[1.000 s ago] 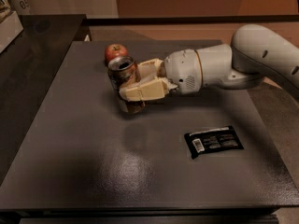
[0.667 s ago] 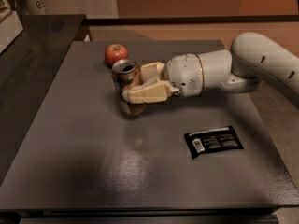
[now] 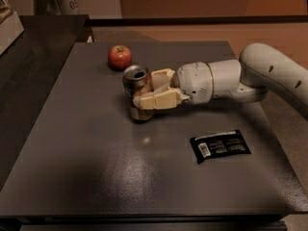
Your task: Place orange can upright
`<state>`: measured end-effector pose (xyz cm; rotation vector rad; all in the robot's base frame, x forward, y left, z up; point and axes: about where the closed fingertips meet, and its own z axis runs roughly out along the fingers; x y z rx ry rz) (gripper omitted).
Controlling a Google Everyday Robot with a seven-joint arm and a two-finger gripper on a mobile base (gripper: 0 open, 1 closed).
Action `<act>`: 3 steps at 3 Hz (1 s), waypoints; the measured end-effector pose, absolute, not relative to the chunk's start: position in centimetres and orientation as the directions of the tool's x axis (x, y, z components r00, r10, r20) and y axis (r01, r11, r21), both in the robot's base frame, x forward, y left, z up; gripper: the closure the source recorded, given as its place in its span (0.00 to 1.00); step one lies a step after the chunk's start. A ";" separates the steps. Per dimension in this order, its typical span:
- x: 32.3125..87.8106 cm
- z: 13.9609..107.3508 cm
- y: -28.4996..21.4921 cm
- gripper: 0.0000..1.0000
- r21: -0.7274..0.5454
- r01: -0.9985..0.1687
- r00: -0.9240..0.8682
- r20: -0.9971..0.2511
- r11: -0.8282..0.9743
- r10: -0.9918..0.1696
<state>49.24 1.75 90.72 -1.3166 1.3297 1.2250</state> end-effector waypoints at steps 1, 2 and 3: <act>49.5 89.9 1.2 1.00 0.053 -0.997 -0.045 -0.991 -0.056 -0.128; 49.5 89.3 1.0 1.00 0.036 -0.996 -0.027 -0.993 -0.079 -0.116; 49.6 89.0 0.8 0.82 0.022 -0.995 -0.013 -0.995 -0.093 -0.098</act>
Offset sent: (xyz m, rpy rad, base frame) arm 0.0053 -0.0153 -0.0232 0.0374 -0.0460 0.0519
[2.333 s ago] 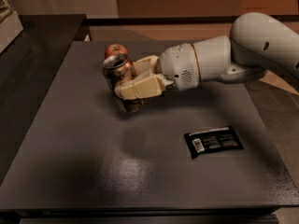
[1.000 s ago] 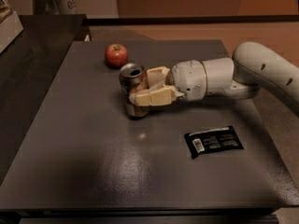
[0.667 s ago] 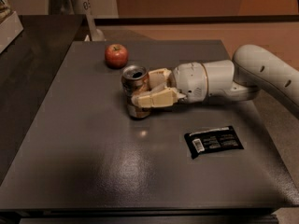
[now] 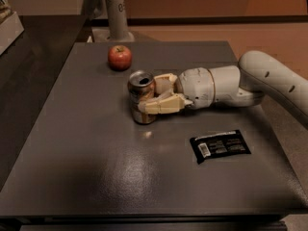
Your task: Place orange can upright
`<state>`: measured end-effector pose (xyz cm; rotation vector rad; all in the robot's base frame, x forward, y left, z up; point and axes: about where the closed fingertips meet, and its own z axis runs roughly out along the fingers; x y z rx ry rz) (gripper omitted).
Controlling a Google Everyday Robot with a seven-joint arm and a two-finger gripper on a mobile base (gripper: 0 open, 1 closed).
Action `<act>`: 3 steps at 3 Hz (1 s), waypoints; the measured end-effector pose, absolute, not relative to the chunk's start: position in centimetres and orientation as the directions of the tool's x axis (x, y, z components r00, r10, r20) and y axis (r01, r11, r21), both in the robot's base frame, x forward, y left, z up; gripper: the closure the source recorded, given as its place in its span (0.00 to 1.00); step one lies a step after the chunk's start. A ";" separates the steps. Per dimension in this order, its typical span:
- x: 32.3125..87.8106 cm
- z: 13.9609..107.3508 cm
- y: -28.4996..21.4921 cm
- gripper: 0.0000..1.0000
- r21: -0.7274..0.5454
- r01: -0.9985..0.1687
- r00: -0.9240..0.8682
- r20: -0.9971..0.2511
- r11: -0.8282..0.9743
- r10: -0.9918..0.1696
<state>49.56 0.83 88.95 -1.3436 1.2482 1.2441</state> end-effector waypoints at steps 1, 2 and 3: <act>49.6 88.7 0.7 0.59 0.012 -0.994 -0.003 -0.997 -0.111 -0.081; 49.7 88.4 0.5 0.36 0.012 -0.994 -0.002 -0.996 -0.111 -0.087; 49.6 88.4 0.8 0.13 0.011 -0.993 -0.001 -0.996 -0.115 -0.087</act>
Offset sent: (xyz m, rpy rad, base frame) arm 0.0050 -0.0108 -0.0117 0.0007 -0.0077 0.0062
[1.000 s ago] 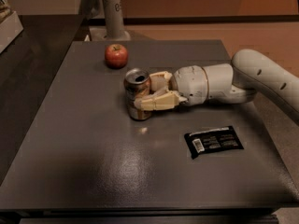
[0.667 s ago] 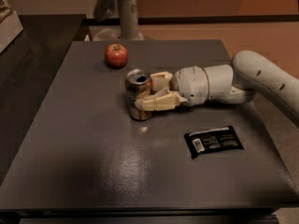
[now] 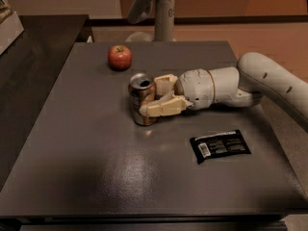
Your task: Place orange can upright
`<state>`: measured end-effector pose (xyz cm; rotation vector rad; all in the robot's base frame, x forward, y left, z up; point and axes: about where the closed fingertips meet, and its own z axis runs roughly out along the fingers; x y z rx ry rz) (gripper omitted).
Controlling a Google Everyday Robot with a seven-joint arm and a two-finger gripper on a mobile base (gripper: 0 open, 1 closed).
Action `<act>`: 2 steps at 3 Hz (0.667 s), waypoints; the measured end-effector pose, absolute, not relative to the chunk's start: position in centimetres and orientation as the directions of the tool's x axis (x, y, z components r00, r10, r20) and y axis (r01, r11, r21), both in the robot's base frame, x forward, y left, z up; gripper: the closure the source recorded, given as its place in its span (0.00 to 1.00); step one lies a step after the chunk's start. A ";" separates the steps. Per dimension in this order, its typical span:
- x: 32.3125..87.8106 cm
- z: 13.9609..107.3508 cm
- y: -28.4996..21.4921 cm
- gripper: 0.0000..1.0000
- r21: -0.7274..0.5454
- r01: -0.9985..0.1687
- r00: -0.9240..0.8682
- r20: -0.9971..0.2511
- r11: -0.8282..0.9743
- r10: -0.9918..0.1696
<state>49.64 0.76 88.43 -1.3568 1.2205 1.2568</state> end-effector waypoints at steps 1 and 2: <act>49.6 88.5 1.0 0.00 0.010 -0.993 0.000 -0.996 -0.119 -0.087; 49.6 88.5 1.0 0.00 0.010 -0.993 0.000 -0.996 -0.120 -0.087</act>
Offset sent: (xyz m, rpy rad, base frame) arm -0.0006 0.0018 0.0005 0.0002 -0.0005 0.0037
